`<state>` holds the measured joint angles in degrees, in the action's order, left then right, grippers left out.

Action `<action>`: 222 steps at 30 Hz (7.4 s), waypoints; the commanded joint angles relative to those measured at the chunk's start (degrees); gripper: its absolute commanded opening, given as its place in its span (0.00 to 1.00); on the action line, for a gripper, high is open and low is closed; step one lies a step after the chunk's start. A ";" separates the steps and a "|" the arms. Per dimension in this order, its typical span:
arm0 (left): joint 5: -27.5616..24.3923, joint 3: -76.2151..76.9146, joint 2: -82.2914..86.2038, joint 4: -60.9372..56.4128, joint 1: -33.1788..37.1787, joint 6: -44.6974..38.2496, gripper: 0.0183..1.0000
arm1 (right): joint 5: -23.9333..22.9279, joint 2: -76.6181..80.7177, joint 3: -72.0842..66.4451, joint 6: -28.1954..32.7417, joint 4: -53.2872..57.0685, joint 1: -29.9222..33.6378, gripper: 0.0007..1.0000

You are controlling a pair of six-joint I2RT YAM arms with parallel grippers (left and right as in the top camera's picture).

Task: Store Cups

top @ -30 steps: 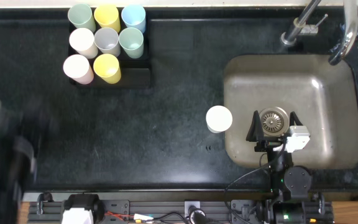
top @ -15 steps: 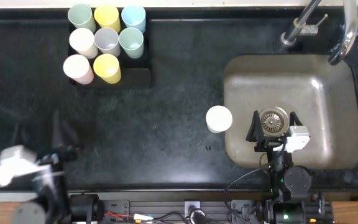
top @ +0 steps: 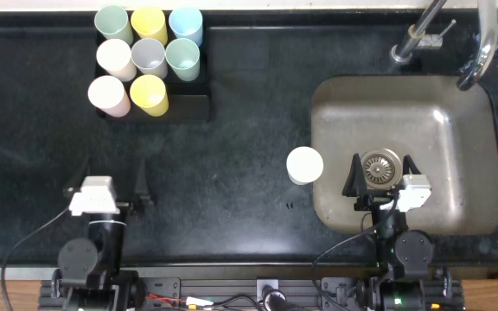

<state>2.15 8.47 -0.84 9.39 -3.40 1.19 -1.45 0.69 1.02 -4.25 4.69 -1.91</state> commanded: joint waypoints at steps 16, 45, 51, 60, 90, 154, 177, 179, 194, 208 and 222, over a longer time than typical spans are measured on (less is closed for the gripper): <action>-2.12 -7.15 0.68 -2.86 0.90 -1.40 1.00 | 0.39 -0.48 -0.74 0.00 -0.26 0.07 1.00; -2.10 -7.15 0.68 -2.84 2.49 -1.40 1.00 | 0.42 -0.48 -0.74 0.00 -0.26 0.07 1.00; -2.10 -7.15 0.68 -2.86 2.49 -1.40 1.00 | 0.39 -0.48 -0.74 0.00 -0.26 0.07 1.00; -2.10 -7.15 0.68 -2.86 2.49 -1.40 1.00 | 0.39 -0.48 -0.74 0.00 -0.26 0.07 1.00; -2.10 -7.15 0.68 -2.86 2.49 -1.40 1.00 | -12.04 61.48 79.76 -2.97 45.53 -14.01 1.00; -2.10 -7.15 0.68 -2.84 2.49 -1.40 1.00 | 2.95 94.64 70.36 19.54 63.17 -14.93 1.00; -2.10 -7.15 0.68 -2.84 2.49 -1.40 1.00 | 3.67 95.06 71.71 16.28 59.82 -16.85 0.04; -2.10 -7.15 0.68 -2.84 2.49 -1.40 1.00 | 5.46 94.95 75.89 16.11 62.34 -16.92 0.04; -2.10 -7.15 0.68 -2.84 2.49 -1.40 1.00 | 10.95 97.94 108.91 14.03 70.44 -24.85 0.04; -2.10 -7.15 0.68 -2.86 2.49 -1.40 1.00 | 4.70 126.25 145.74 8.92 79.21 -34.73 0.04; -2.10 -7.15 0.68 -2.84 2.49 -1.40 1.00 | 4.59 133.09 147.21 9.66 79.52 -37.29 0.04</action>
<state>0.62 1.58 -0.73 6.61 -1.23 0.86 3.55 133.56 146.26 5.15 84.51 -38.59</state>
